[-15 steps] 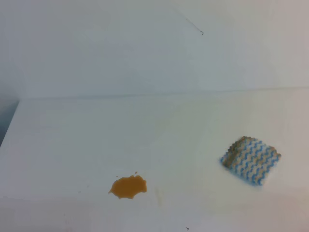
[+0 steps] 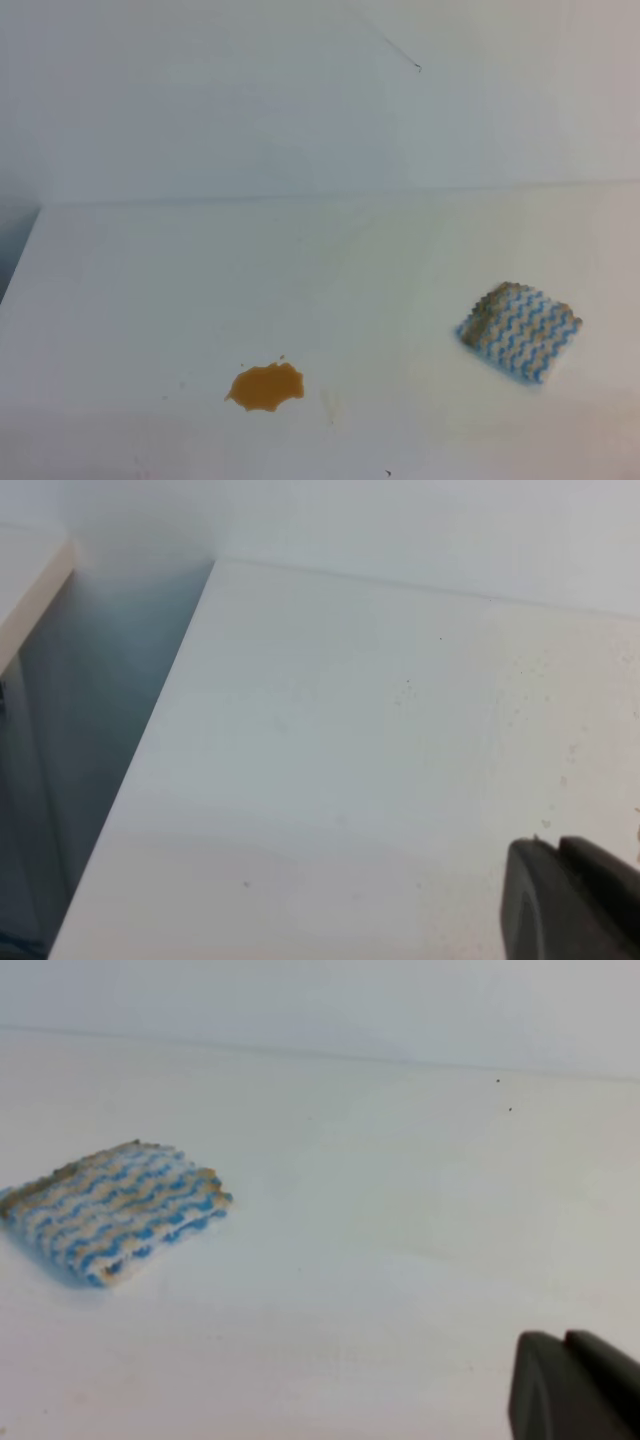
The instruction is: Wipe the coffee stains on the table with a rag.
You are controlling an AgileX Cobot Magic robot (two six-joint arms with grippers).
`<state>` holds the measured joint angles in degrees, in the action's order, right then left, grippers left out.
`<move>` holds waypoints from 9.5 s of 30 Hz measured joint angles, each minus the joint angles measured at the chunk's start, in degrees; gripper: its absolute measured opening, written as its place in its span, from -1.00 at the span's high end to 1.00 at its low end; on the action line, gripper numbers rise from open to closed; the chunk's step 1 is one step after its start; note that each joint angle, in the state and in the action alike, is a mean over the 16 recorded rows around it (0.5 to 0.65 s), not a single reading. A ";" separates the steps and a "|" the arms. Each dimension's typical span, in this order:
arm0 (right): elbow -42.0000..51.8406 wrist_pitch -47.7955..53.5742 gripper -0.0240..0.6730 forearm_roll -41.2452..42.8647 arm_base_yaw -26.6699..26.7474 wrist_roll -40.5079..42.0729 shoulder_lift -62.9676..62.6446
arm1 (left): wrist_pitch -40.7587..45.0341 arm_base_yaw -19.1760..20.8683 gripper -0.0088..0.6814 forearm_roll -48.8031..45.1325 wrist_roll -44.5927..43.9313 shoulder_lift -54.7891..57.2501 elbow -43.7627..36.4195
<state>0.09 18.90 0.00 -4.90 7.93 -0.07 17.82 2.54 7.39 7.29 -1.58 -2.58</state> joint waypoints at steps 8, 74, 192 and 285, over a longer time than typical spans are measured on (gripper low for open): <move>0.00 0.00 0.94 0.00 0.00 0.02 0.00 | 0.00 0.00 0.97 0.00 0.00 0.00 0.00; -46.12 13.87 0.94 -18.97 1.66 13.15 62.42 | 0.00 0.00 0.97 0.00 0.00 0.00 0.00; -86.32 21.93 0.93 14.81 48.06 -9.14 127.33 | 0.00 0.00 0.97 0.00 0.00 0.00 0.00; -62.77 2.87 0.94 5.55 32.74 -15.64 107.28 | 0.00 0.00 0.97 0.00 0.00 0.00 0.00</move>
<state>-62.68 21.78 5.55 27.84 -7.72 107.22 17.82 2.54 7.39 7.29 -1.58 -2.58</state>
